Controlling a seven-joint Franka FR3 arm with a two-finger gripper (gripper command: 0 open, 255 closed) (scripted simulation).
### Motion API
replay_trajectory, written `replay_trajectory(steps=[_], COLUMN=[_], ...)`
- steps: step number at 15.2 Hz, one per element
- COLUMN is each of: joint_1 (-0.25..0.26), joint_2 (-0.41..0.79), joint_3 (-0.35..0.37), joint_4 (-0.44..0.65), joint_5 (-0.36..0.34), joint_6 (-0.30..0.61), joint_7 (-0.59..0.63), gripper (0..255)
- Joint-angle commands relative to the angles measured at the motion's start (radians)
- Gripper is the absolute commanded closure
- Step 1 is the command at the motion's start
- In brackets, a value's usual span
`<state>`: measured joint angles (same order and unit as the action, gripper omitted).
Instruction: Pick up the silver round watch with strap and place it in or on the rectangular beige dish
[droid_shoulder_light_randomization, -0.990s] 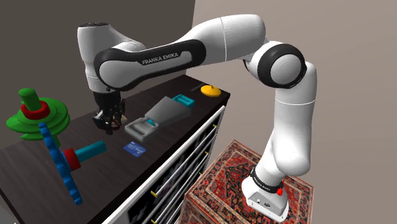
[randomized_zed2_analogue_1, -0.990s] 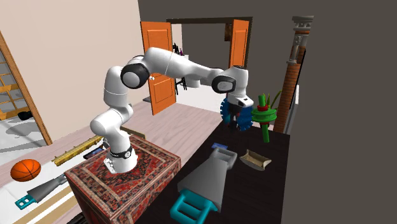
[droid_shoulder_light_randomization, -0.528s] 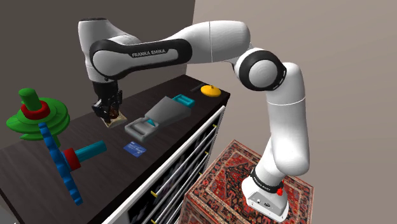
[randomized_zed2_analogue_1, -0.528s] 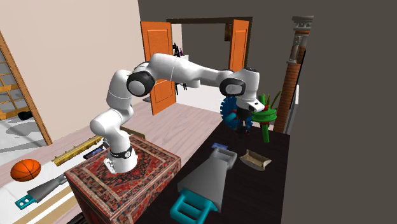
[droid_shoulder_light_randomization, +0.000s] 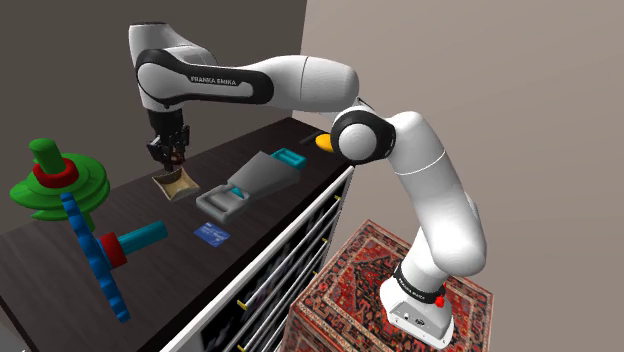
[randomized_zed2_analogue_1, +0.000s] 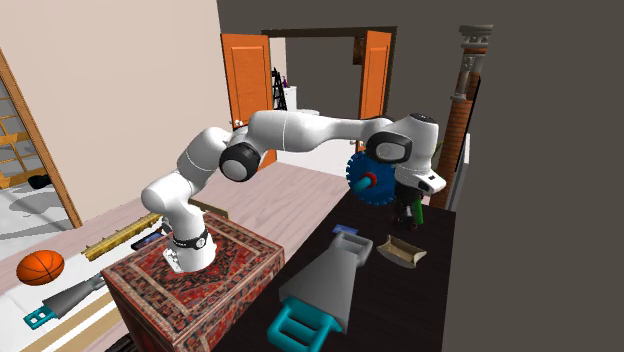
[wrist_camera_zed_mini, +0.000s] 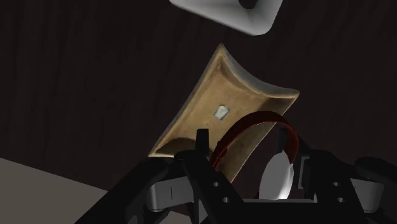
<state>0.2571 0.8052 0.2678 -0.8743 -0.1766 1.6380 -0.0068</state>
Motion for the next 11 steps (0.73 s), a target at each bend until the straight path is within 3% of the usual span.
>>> replay_trajectory(steps=[1, 11], joint_1=[0.001, -0.020], joint_2=[0.034, 0.019], joint_3=[-0.004, -0.004], joint_4=[0.038, -0.126], joint_5=[-0.004, -0.005], joint_6=[-0.004, 0.142], joint_7=[-0.009, 0.000], gripper=[255, 255])
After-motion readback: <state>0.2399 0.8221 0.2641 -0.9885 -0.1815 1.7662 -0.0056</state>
